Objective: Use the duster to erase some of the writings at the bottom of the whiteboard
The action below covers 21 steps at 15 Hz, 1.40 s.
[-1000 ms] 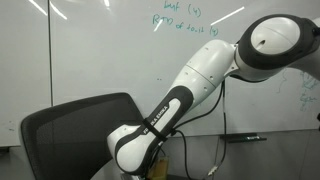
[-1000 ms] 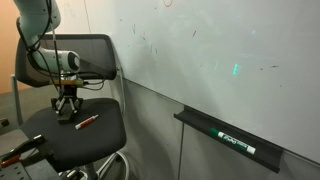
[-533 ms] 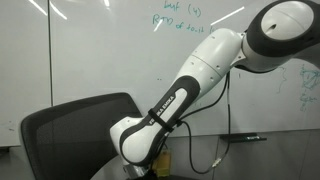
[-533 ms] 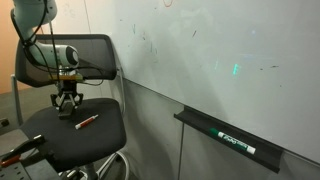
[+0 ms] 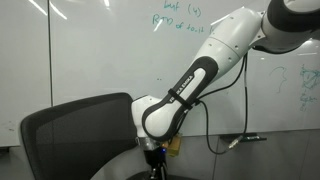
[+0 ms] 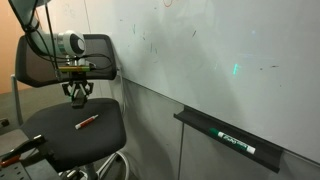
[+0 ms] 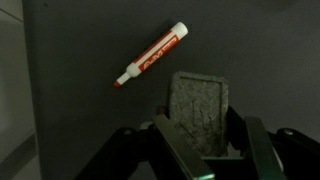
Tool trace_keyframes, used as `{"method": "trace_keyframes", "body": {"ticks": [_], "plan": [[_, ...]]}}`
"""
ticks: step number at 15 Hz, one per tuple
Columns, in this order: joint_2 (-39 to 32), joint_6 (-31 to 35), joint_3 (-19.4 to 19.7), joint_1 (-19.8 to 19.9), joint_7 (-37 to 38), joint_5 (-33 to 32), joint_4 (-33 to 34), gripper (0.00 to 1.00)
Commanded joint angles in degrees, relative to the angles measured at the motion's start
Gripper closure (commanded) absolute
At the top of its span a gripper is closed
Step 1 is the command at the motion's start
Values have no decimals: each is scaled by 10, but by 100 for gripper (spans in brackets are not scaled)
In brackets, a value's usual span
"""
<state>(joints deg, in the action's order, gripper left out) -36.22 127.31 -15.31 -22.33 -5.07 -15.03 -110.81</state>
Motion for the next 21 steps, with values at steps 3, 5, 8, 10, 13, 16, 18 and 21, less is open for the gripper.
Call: {"method": "trace_keyframes", "body": {"ticks": [3, 5, 8, 10, 13, 16, 18, 21], "plan": [[105, 117, 18, 30, 37, 11, -110, 67], [132, 149, 26, 37, 52, 11, -140, 67], [175, 195, 40, 44, 81, 9, -185, 67], [202, 227, 49, 47, 102, 7, -211, 67], [240, 270, 62, 50, 138, 6, -239, 67], [266, 289, 73, 52, 174, 3, -246, 67], [282, 300, 78, 54, 198, 1, -247, 67], [305, 317, 80, 59, 226, 4, -247, 67]]}}
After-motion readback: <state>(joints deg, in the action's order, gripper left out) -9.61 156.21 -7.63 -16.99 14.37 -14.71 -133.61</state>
